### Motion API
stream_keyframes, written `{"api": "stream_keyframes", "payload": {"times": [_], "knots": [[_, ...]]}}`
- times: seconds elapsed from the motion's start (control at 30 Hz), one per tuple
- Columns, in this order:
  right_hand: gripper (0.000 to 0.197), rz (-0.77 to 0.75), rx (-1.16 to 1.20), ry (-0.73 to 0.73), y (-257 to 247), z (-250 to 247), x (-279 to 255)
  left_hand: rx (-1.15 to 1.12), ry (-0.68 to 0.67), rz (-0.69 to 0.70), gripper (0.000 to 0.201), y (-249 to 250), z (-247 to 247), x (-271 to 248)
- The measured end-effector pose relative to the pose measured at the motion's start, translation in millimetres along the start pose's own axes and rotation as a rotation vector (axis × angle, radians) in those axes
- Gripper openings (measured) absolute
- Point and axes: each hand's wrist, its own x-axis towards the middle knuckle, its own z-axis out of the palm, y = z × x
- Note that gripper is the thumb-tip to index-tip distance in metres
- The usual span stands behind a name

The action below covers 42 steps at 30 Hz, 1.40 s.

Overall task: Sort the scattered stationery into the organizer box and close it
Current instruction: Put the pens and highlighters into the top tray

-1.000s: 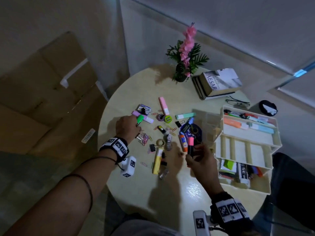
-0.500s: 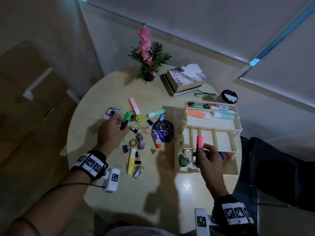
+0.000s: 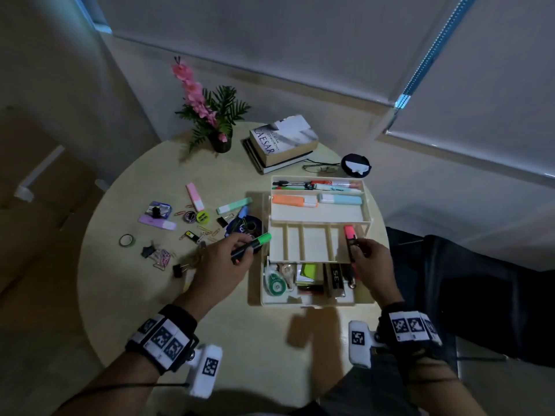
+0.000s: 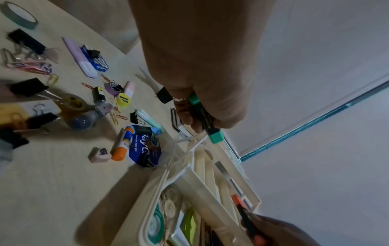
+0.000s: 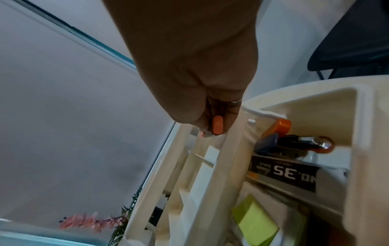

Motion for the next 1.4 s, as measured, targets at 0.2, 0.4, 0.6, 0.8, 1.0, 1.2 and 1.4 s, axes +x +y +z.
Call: {"api": "stream_keyframes", "payload": {"times": [0.2,0.4,0.6,0.8,1.0,1.2,1.4], "knots": [[0.014,-0.133,-0.141,0.002,-9,7,17,0.034,-0.041,0.013,0.025,26,24,-11],[0.021,-0.209,-0.219,-0.043,1,21,22,0.063,-0.046,0.053,0.023,51,50,-17],[0.023,-0.225,-0.093,-0.006,3,1,14,0.144,0.047,0.171,0.025,76,90,-7],[0.032,0.025,0.467,-0.314,-13,-27,-15,0.088,-0.042,0.263,0.024,100,137,10],[0.031,0.118,0.506,-0.199,-3,-36,4,0.043,-0.251,0.278,0.037,96,169,18],[0.010,-0.045,0.150,-0.021,7,-26,22,0.113,-0.297,0.302,0.033,89,161,13],[0.013,-0.214,-0.290,-0.055,5,-12,23,0.122,-0.254,0.301,0.024,68,127,3]]}}
